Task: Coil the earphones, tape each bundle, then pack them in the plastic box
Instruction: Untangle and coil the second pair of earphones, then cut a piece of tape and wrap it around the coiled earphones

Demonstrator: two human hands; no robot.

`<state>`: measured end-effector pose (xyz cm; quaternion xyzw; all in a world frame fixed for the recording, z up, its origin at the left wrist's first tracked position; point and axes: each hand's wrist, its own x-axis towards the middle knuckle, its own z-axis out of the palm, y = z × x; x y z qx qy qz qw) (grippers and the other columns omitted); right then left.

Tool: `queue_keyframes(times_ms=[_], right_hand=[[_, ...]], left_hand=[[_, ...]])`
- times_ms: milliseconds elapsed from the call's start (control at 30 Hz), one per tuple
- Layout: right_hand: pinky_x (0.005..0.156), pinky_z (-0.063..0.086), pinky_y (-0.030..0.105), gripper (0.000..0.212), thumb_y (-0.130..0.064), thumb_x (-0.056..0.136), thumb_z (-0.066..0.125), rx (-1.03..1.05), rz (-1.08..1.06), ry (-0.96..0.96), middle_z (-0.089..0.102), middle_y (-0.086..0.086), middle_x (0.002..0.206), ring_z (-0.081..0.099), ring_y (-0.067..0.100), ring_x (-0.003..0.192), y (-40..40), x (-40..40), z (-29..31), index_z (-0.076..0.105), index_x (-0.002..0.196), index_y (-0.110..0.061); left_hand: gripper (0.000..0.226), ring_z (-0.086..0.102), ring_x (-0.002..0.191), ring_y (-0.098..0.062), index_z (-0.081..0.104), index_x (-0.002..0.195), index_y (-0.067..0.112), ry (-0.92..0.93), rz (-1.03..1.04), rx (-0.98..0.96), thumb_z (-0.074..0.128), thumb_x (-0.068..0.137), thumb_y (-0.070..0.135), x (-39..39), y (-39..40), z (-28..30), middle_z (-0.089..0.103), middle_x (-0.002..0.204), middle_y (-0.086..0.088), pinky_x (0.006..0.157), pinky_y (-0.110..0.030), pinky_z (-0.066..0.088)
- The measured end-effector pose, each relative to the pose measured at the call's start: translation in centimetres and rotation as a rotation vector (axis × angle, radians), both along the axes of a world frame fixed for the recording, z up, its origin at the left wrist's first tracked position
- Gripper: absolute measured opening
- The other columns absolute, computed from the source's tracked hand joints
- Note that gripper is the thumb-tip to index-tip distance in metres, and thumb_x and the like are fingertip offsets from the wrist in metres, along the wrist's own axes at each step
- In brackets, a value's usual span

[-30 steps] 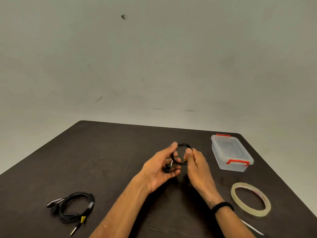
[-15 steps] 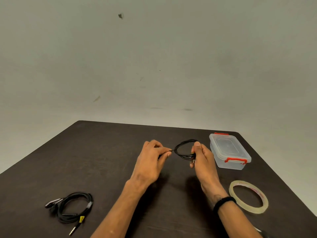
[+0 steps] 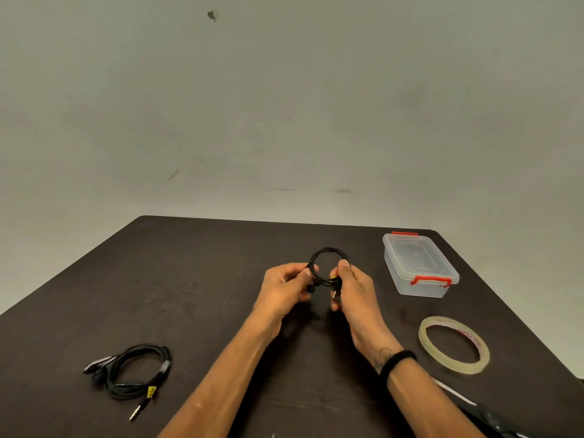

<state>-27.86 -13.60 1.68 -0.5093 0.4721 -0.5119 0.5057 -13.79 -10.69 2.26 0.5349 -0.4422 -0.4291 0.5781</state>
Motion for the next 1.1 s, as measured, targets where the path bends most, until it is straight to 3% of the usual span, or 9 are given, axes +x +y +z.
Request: queue_keyframes(times_ms=[133, 233, 367, 500, 600, 767, 933, 1033, 1100], right_hand=[[0.047, 0.043, 0.025, 0.041, -0.038, 0.11, 0.053, -0.005, 0.035, 0.09, 0.06, -0.001, 0.062, 0.052, 0.009, 0.053, 0.8, 0.2, 0.3, 0.074, 0.088, -0.01], [0.046, 0.042, 0.024, 0.055, -0.055, 0.106, 0.051, 0.029, 0.127, 0.211, 0.07, 0.0, 0.07, 0.057, 0.007, 0.054, 2.9, 0.5, 0.9, 0.075, 0.08, -0.012], [0.056, 0.047, 0.03, 0.089, -0.086, 0.092, 0.03, 0.047, 0.15, 0.511, 0.075, -0.006, 0.062, 0.068, 0.012, 0.056, 6.6, 0.3, 1.1, 0.079, 0.068, -0.015], [0.089, 0.056, 0.044, 0.088, -0.08, 0.097, 0.025, 0.003, 0.106, 0.667, 0.07, -0.008, 0.055, 0.072, 0.023, 0.077, 8.4, -0.6, 1.8, 0.073, 0.063, -0.016], [0.092, 0.056, 0.046, 0.084, -0.075, 0.101, 0.028, 0.004, 0.137, 0.697, 0.069, -0.005, 0.06, 0.071, 0.024, 0.08, 9.6, -1.5, 2.6, 0.074, 0.065, -0.016], [0.088, 0.055, 0.043, 0.075, -0.071, 0.103, 0.034, -0.053, 0.135, 0.792, 0.073, -0.002, 0.07, 0.072, 0.02, 0.076, 11.3, -5.7, 3.6, 0.076, 0.071, -0.018], [0.064, 0.044, 0.029, 0.062, -0.064, 0.102, 0.047, -0.183, -0.011, 0.876, 0.072, -0.018, 0.064, 0.066, -0.005, 0.062, 12.6, -13.0, 5.2, 0.075, 0.072, -0.018], [0.055, 0.038, 0.029, 0.049, -0.058, 0.099, 0.057, -0.193, -0.085, 0.986, 0.065, -0.008, 0.062, 0.06, 0.005, 0.058, 13.2, -17.8, 6.0, 0.069, 0.07, -0.019], [0.057, 0.039, 0.028, 0.035, -0.054, 0.098, 0.064, -0.17, -0.052, 1.127, 0.067, -0.009, 0.075, 0.062, 0.007, 0.07, 13.6, -20.5, 6.3, 0.067, 0.076, -0.027]], left_hand=[[0.023, 0.062, 0.085, -0.01, 0.078, 0.098, 0.022, -0.119, 0.05, 0.031, 0.057, 0.105, 0.016, 1.4, 0.9, 1.4, 0.073, 0.096, -0.005, 0.079, -0.03, 0.052], [0.025, 0.065, 0.079, -0.012, 0.075, 0.099, 0.016, -0.149, -0.048, 0.079, 0.052, 0.107, 0.012, 3.7, 2.9, 2.7, 0.072, 0.094, -0.008, 0.075, -0.026, 0.052], [0.018, 0.058, 0.082, -0.011, 0.074, 0.11, 0.006, -0.572, -0.254, 0.095, 0.056, 0.105, 0.009, 7.9, 5.5, 4.1, 0.07, 0.094, -0.006, 0.07, -0.018, 0.046], [0.018, 0.061, 0.083, -0.005, 0.077, 0.112, 0.016, -0.97, -0.429, 0.169, 0.061, 0.103, 0.015, 10.3, 6.9, 4.0, 0.074, 0.096, 0.003, 0.082, -0.027, 0.047], [0.024, 0.064, 0.082, 0.005, 0.076, 0.12, 0.024, -1.153, -0.37, 0.15, 0.064, 0.1, 0.017, 9.6, 7.3, 3.2, 0.075, 0.099, 0.008, 0.083, -0.021, 0.047], [0.046, 0.063, 0.102, -0.015, 0.066, 0.137, 0.023, -1.255, -0.365, 0.163, 0.06, 0.096, 0.005, 8.2, 7.9, 4.1, 0.069, 0.125, -0.007, 0.093, -0.022, 0.046], [0.056, 0.056, 0.129, -0.02, 0.06, 0.143, 0.022, -1.271, -0.339, 0.14, 0.06, 0.091, 0.0, 6.5, 9.1, 6.1, 0.06, 0.14, -0.006, 0.105, -0.021, 0.037], [0.051, 0.064, 0.114, -0.021, 0.067, 0.136, 0.017, -1.178, -0.233, -0.051, 0.058, 0.09, -0.003, 3.1, 10.0, 6.3, 0.068, 0.125, -0.009, 0.104, -0.025, 0.044], [0.037, 0.066, 0.095, -0.017, 0.072, 0.128, 0.018, -1.101, -0.18, -0.137, 0.06, 0.095, 0.005, 0.2, 10.2, 5.8, 0.074, 0.109, -0.004, 0.095, -0.027, 0.049]])
